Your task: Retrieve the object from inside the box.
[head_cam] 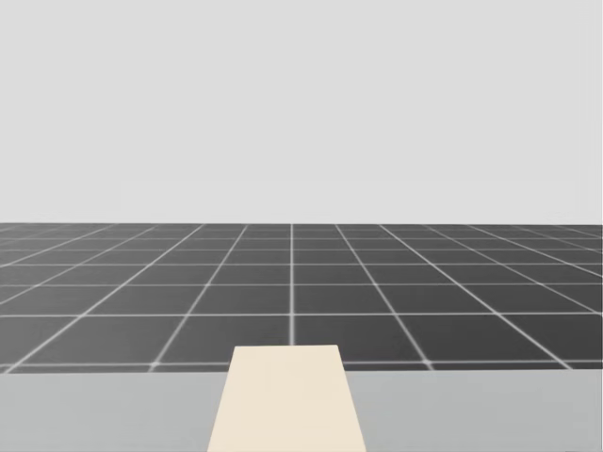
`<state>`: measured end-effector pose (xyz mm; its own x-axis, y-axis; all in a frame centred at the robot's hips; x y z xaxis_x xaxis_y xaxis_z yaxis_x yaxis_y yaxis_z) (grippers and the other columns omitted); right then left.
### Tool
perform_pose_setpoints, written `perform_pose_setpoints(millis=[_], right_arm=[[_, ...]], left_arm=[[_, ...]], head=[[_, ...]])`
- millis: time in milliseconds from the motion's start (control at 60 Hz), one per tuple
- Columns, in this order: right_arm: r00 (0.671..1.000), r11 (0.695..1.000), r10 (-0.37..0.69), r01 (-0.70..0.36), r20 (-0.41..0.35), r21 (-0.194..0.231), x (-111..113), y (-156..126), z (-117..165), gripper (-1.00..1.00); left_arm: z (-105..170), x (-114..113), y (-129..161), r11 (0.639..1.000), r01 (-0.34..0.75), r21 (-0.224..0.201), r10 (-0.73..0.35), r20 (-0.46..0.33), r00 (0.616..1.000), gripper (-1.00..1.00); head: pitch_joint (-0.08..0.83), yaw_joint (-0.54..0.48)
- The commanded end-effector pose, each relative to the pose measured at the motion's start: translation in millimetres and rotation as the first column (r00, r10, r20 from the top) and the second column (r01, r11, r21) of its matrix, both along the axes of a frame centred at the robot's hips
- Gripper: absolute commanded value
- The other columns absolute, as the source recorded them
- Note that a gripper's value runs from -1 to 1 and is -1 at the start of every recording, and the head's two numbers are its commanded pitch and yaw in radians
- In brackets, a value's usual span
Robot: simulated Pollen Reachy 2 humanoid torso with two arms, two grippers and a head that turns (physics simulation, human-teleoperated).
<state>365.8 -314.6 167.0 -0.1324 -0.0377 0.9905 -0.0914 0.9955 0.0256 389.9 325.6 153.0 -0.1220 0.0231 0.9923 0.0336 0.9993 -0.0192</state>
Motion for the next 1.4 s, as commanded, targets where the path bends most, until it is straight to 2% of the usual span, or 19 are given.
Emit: perform_pose_setpoints(millis=[17,33,133,167,267,300,350,383,517,683,783,900,950,1000,1017,1217,1267,1333,1400], right_arm=[[1.000,1.000,-0.003,0.003,-0.001,-0.001,-0.9,-0.7,-1.1,-1.00],[0.999,1.000,-0.031,0.031,-0.007,0.002,-3.3,0.2,-1.9,-1.00],[1.000,1.000,0.015,-0.015,-0.010,0.008,-2.4,0.1,-1.7,-1.00],[0.999,1.000,0.027,-0.027,-0.028,-0.006,-1.3,0.3,-2.6,-1.00],[0.991,0.993,0.119,-0.118,-0.066,0.011,-1.0,2.6,-4.6,-1.00],[0.982,0.984,0.177,-0.177,-0.067,-0.003,-2.3,5.4,-5.3,-1.00],[0.970,0.973,0.232,-0.231,-0.067,0.018,-3.7,8.3,-5.2,-1.00],[0.952,0.955,0.298,-0.297,-0.064,0.024,-6.1,11.9,-5.0,-1.00],[0.905,0.905,0.424,-0.425,-0.038,-0.018,-13.9,23.6,-4.4,-1.00],[0.826,0.821,0.564,-0.560,0.004,-0.107,-27.1,40.6,-3.6,-1.00],[0.765,0.759,0.643,-0.634,0.018,-0.148,-35.9,51.3,-3.5,-1.00],[0.706,0.693,0.708,-0.690,0.017,-0.210,-44.7,67.0,-6.4,-1.00],[0.673,0.661,0.739,-0.718,0.024,-0.216,-47.5,74.6,-8.0,-1.00],[0.666,0.657,0.745,-0.722,0.039,-0.217,-48.1,78.9,-9.6,-1.00],[0.645,0.637,0.763,-0.742,0.040,-0.210,-48.5,83.0,-11.4,-1.00],[0.576,0.574,0.816,-0.797,0.047,-0.189,-46.6,102.2,-17.2,-1.00],[0.567,0.565,0.822,-0.800,0.057,-0.203,-44.9,105.9,-16.9,-1.00],[0.534,0.535,0.844,-0.825,0.061,-0.184,-43.6,110.5,-18.5,-1.00],[0.482,0.483,0.875,-0.856,0.051,-0.184,-40.3,117.0,-23.8,-1.00]], left_arm=[[-0.2,0.2,-0.1,1.000,0.000,0.002,0.000,0.000,1.000,-1.00],[-0.2,0.2,0.0,1.000,0.000,0.001,0.000,0.000,1.000,-1.00],[-0.6,0.7,-0.3,1.000,0.005,0.004,-0.005,-0.006,1.000,-1.00],[-1.5,1.4,-1.0,1.000,0.017,0.007,-0.017,-0.018,1.000,-1.00],[-5.5,2.1,-5.2,0.995,0.096,0.032,-0.094,-0.068,0.993,-1.00],[-5.8,0.8,-7.9,0.991,0.126,0.042,-0.123,-0.071,0.990,-1.00],[-6.4,-0.8,-11.3,0.984,0.173,0.048,-0.169,-0.076,0.983,-1.00],[-7.0,-2.7,-14.5,0.975,0.215,0.059,-0.210,-0.082,0.974,-1.00],[-7.7,-10.5,-24.8,0.932,0.351,0.093,-0.344,-0.081,0.935,-1.00],[-9.4,-24.8,-43.6,0.833,0.534,0.147,-0.526,-0.093,0.846,-1.00],[-7.8,-35.3,-56.9,0.761,0.632,0.147,-0.626,-0.091,0.775,-1.00],[-6.7,-44.6,-73.8,0.706,0.692,0.149,-0.687,-0.090,0.721,-1.00],[-6.5,-48.6,-81.7,0.684,0.713,0.155,-0.709,-0.091,0.699,-1.00],[-6.5,-51.1,-86.1,0.671,0.722,0.169,-0.718,-0.095,0.689,-1.00],[-5.9,-53.7,-89.6,0.660,0.729,0.180,-0.726,-0.099,0.681,-1.00],[-3.5,-60.7,-98.4,0.637,0.744,0.203,-0.743,-0.097,0.662,-1.00],[-3.9,-60.6,-98.8,0.636,0.743,0.206,-0.743,-0.097,0.663,-1.00],[-4.3,-60.2,-99.0,0.638,0.741,0.210,-0.740,-0.097,0.665,-1.00],[-4.6,-60.1,-99.2,0.639,0.739,0.212,-0.739,-0.097,0.666,-1.00]], head=[[-0.019,-0.02],[-0.019,-0.02],[-0.017,-0.02],[-0.016,-0.02],[-0.015,-0.03],[-0.013,-0.02],[-0.012,-0.02],[-0.011,-0.02],[-0.009,-0.02],[-0.006,-0.02],[-0.006,-0.02],[-0.001,-0.03],[0.000,-0.03],[0.000,-0.03],[0.000,-0.03],[0.006,-0.04],[0.009,-0.04],[0.013,-0.04],[0.017,-0.05]])
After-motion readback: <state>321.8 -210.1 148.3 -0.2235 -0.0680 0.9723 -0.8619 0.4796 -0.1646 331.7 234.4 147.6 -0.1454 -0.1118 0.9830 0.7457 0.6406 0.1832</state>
